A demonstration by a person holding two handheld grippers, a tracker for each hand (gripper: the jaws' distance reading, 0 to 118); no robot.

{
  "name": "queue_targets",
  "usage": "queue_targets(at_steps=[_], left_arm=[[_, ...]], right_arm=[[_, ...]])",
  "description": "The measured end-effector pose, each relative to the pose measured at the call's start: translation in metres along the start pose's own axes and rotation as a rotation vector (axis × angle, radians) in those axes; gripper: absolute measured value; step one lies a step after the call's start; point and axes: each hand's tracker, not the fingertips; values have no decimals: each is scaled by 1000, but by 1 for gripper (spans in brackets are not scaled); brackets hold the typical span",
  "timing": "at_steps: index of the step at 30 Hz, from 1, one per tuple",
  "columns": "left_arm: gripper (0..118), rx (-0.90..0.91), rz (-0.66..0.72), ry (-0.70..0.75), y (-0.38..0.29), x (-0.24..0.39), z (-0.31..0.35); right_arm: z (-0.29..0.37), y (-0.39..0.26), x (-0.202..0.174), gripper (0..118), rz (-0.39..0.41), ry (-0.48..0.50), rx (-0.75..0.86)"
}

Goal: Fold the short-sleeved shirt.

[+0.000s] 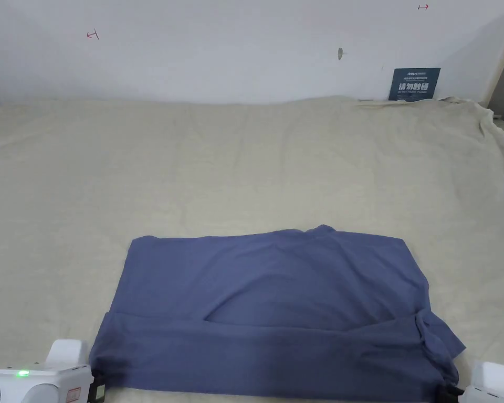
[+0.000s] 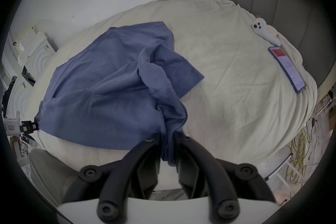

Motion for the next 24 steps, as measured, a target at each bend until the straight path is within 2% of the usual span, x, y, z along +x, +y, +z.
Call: queue_targets(at_steps=[1, 2, 3, 4, 5, 6, 16, 21, 23, 24], left_arm=[[56, -2, 1, 8, 2, 1, 2], [62, -5, 1, 11, 4, 1, 4], [62, -8, 1, 15, 7, 2, 8], [81, -1, 1, 14, 9, 2, 12], [90, 12, -2, 5, 12, 3, 18], [94, 38, 10, 1, 15, 3, 24], [94, 328, 98, -62, 70, 11, 102], [93, 487, 53, -45, 95, 31, 131], [84, 534, 23, -22, 104, 40, 134], [73, 544, 5, -15, 107, 44, 133]], right_arm=[[6, 1, -3, 53, 2, -8, 13], [11, 4, -5, 60, -1, -12, 30], [17, 7, -5, 60, -4, -7, 51], [24, 11, -6, 79, -5, 0, 80], [35, 14, -10, 88, -7, 5, 117], [44, 18, -12, 90, -5, 7, 150], [111, 71, -41, 89, 33, 47, 405], [120, 90, -55, 89, 81, 9, 502], [121, 96, -59, 85, 92, 4, 527], [121, 99, -60, 77, 93, 5, 528]])
